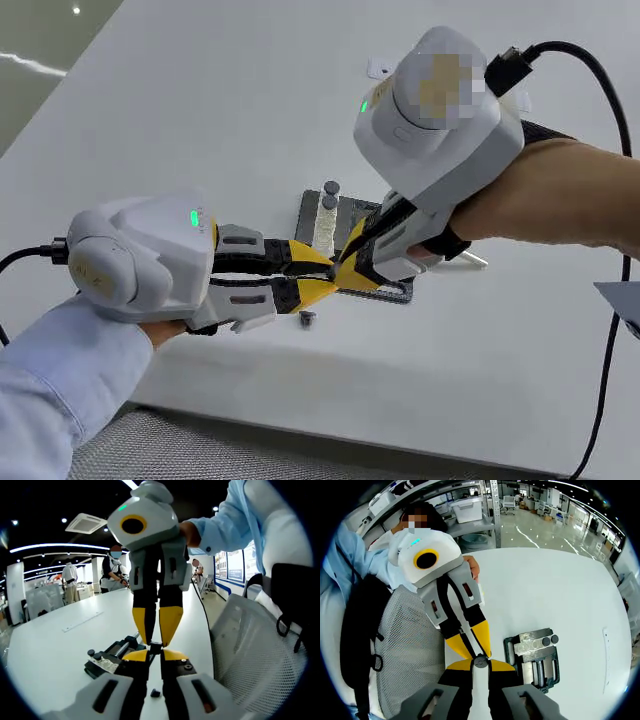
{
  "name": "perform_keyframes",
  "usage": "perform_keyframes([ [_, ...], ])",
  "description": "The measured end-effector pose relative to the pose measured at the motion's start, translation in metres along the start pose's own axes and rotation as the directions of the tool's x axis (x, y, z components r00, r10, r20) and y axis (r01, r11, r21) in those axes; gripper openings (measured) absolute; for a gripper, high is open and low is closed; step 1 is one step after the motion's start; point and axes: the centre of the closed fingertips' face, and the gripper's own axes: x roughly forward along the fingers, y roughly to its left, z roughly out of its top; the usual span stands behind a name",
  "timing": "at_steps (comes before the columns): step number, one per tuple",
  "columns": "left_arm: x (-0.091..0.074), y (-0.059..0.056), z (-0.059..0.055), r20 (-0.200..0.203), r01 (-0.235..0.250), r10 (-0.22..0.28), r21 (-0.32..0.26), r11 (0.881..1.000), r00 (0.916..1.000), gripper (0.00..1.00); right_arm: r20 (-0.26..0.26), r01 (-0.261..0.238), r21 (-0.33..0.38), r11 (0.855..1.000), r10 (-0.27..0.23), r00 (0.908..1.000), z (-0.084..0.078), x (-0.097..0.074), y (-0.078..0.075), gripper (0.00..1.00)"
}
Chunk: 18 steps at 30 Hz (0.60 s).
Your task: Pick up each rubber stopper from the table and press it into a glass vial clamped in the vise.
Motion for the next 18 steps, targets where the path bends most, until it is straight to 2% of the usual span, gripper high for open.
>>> perform_keyframes([
  [3,-0.0003,0.0004,0.0003,0.015,0.002,-0.002,-0.021,1.0,0.9999,0.02,0.007,0.003,-0.018,1.0,-0.003,1.0,0.0008,-0.0007,0.0003,0.07],
  [6,-0.0017,0.0011,0.0022,0.051,0.007,-0.004,-0.066,0.998,0.9987,0.02,0.016,0.006,-0.039,0.999,-0.006,0.9999,0.0035,-0.0028,0.0001,0.07],
  [8,-0.002,0.0011,0.0029,0.061,0.009,-0.004,-0.079,0.997,0.9981,0.02,0.017,0.007,-0.04,0.999,-0.006,0.9998,0.0045,-0.0032,-0.0003,0.07],
  [18,-0.0014,-0.0012,0.0024,0.066,0.017,-0.01,-0.097,0.995,0.9978,0.02,0.0,0.008,-0.104,0.995,-0.008,1.0,0.0046,-0.0021,0.0015,0.07],
])
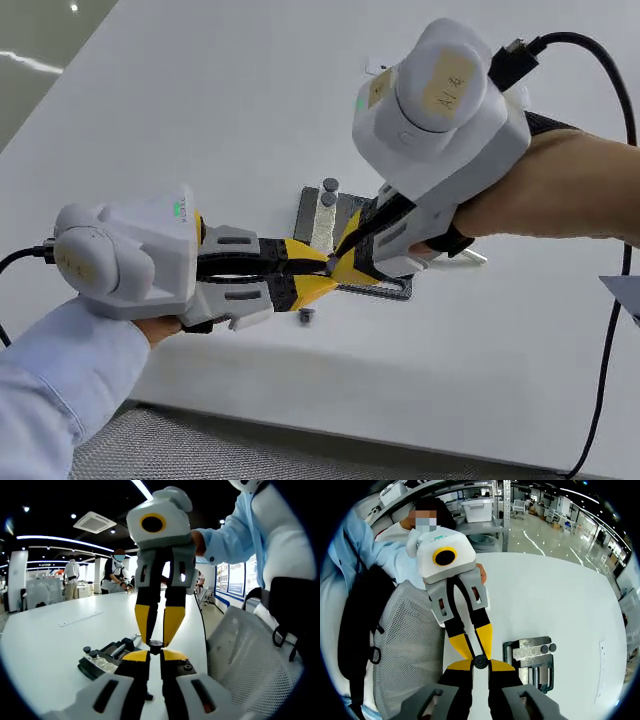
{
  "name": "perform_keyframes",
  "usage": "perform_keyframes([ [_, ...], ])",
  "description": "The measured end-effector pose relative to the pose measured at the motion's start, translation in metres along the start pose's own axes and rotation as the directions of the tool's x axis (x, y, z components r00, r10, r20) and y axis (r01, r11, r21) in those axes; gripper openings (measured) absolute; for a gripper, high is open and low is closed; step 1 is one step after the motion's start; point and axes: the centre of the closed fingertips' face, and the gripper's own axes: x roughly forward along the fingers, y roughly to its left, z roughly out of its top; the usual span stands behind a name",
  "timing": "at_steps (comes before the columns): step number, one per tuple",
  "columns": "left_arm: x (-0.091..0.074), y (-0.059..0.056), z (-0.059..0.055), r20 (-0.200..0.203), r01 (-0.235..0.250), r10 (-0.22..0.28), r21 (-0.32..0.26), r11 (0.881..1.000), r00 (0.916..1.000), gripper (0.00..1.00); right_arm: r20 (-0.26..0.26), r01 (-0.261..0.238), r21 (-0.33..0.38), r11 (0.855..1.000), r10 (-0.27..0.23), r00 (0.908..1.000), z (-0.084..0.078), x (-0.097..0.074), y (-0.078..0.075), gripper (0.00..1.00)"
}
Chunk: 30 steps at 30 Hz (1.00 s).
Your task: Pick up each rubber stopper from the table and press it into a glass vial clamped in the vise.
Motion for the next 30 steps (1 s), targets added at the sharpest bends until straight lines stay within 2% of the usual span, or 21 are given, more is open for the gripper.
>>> perform_keyframes([
  [7,-0.0012,0.0013,0.0015,0.008,-0.005,0.005,-0.019,1.0,1.0,0.02,0.007,0.005,-0.071,0.997,-0.004,1.0,0.0026,-0.0015,-0.0012,0.08],
  [13,-0.0013,0.0007,0.0009,0.0,-0.004,0.004,-0.025,1.0,1.0,0.02,-0.017,0.009,-0.134,0.991,-0.011,0.9998,0.0005,-0.0009,-0.0001,0.08],
  [30,-0.0013,-0.0016,0.0003,-0.009,0.013,-0.013,-0.018,1.0,0.9999,0.01,-0.053,-0.02,-0.208,0.978,0.009,0.9986,-0.0012,-0.0013,0.0019,0.08],
])
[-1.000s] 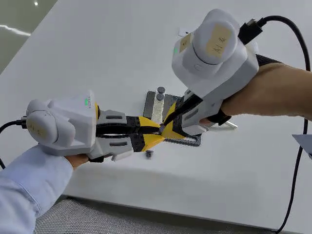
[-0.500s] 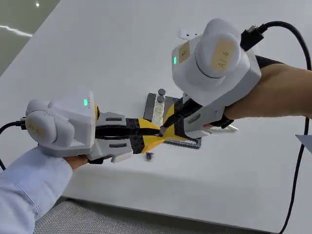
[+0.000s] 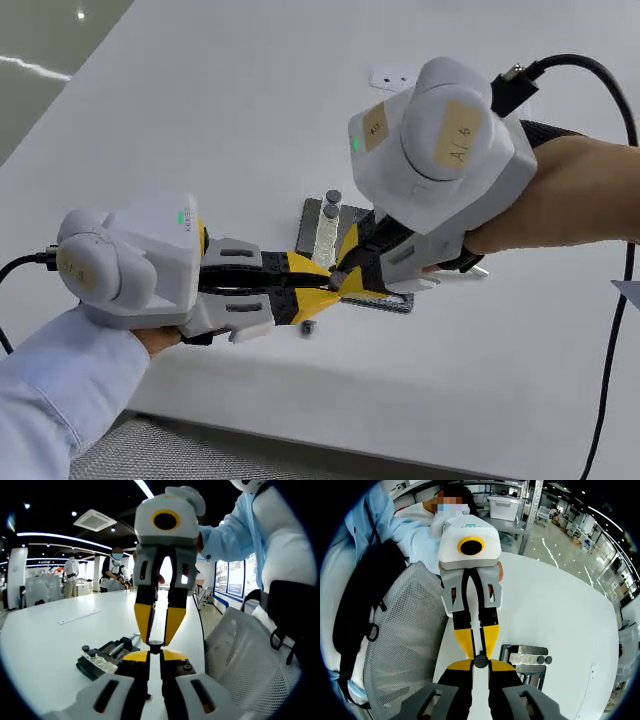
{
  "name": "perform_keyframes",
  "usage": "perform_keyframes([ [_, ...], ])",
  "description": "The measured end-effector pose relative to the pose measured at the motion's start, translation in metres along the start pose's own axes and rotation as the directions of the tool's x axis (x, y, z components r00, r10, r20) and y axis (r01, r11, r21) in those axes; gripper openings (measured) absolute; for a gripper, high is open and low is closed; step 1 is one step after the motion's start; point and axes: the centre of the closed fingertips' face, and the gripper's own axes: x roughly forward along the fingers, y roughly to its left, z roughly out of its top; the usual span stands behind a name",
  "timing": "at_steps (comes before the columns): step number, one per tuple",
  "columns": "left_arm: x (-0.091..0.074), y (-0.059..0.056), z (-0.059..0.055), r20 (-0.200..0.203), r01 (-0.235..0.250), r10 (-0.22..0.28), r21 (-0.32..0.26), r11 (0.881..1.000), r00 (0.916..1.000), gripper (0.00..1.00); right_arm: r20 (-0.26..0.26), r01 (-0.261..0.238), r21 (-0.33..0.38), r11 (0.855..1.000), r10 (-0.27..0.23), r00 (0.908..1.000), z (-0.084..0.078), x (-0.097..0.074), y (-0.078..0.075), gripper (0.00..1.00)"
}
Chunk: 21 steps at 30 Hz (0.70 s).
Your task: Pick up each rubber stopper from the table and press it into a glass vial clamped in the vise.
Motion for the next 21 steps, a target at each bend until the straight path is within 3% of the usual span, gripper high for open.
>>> perform_keyframes([
  [21,0.001,-0.0031,0.0008,0.004,0.024,-0.024,-0.002,1.0,0.9997,0.01,-0.033,-0.046,-0.078,0.996,0.043,0.9985,-0.0002,-0.0004,0.0046,0.08],
])
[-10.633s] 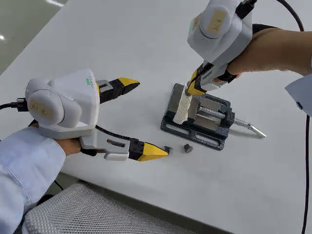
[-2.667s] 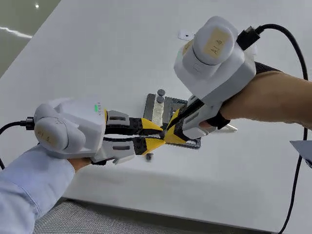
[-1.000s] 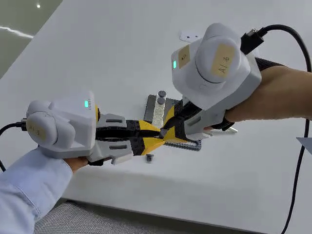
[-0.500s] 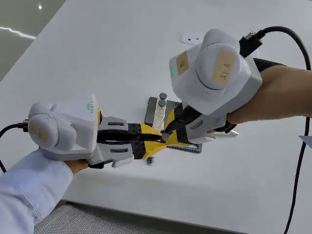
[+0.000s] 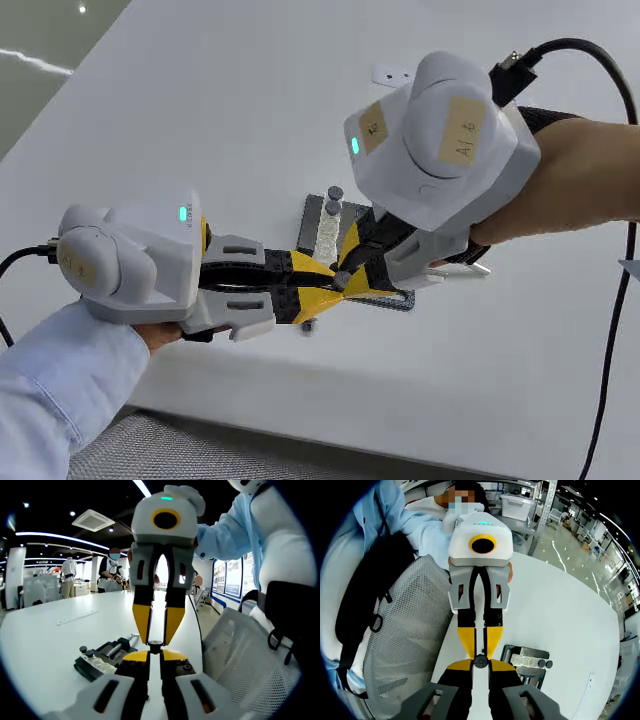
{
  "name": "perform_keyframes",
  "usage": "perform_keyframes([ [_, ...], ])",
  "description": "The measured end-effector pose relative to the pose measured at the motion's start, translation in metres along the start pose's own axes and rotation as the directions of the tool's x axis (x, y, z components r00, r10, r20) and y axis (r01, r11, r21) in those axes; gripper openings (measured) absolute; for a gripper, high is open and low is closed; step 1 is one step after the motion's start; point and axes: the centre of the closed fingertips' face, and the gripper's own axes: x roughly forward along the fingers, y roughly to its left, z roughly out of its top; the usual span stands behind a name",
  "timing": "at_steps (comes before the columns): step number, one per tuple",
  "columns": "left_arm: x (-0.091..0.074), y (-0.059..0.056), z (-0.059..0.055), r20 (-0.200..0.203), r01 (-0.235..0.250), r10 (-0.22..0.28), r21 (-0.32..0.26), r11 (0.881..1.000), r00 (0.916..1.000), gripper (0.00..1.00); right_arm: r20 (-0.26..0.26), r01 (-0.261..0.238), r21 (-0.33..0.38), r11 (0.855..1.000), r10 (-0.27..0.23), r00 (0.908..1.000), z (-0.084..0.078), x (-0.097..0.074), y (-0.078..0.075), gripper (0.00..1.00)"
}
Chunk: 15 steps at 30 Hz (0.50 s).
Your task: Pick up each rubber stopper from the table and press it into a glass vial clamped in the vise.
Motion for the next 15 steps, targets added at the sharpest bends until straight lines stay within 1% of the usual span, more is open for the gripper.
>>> perform_keyframes([
  [6,-0.0002,-0.0012,-0.0002,-0.001,0.005,-0.005,0.001,1.0,1.0,0.01,-0.007,-0.011,-0.001,1.0,0.011,0.9999,-0.0007,0.0,0.0012,0.08],
  [15,0.0008,-0.0022,-0.0015,-0.013,0.005,-0.005,0.023,1.0,0.9999,0.02,-0.027,-0.024,0.016,1.0,0.024,0.9993,-0.0018,0.0013,0.0022,0.07],
])
